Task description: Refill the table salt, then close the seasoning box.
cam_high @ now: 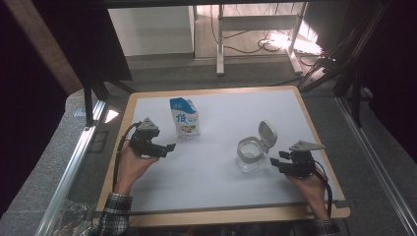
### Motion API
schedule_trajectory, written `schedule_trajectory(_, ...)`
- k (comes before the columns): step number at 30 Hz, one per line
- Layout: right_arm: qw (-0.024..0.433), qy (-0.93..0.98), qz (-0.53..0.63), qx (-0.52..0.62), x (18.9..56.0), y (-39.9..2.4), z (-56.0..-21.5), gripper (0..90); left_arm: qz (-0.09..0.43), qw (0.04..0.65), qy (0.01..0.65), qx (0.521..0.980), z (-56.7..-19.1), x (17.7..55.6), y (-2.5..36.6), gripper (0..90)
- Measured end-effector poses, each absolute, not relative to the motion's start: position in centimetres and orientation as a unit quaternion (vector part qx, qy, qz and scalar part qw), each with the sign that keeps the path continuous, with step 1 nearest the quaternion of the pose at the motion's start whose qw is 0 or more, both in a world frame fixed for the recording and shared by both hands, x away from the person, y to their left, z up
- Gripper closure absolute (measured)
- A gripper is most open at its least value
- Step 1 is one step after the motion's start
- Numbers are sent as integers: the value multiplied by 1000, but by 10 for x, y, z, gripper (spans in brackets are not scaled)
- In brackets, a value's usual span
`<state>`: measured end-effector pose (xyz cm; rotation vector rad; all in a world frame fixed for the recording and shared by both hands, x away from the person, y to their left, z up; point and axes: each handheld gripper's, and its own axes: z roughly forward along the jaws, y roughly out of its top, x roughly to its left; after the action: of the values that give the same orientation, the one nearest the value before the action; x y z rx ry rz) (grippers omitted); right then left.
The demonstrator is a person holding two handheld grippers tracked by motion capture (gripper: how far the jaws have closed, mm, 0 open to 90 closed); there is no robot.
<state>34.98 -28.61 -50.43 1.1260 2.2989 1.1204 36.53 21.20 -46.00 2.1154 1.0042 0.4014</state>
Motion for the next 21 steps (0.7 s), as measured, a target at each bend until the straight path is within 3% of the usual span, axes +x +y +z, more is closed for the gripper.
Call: schedule_trajectory(21, 170, 811, 392, 400, 350, -287, -508, 489, 147, 403, 390, 815, -453, 406, 211, 152)
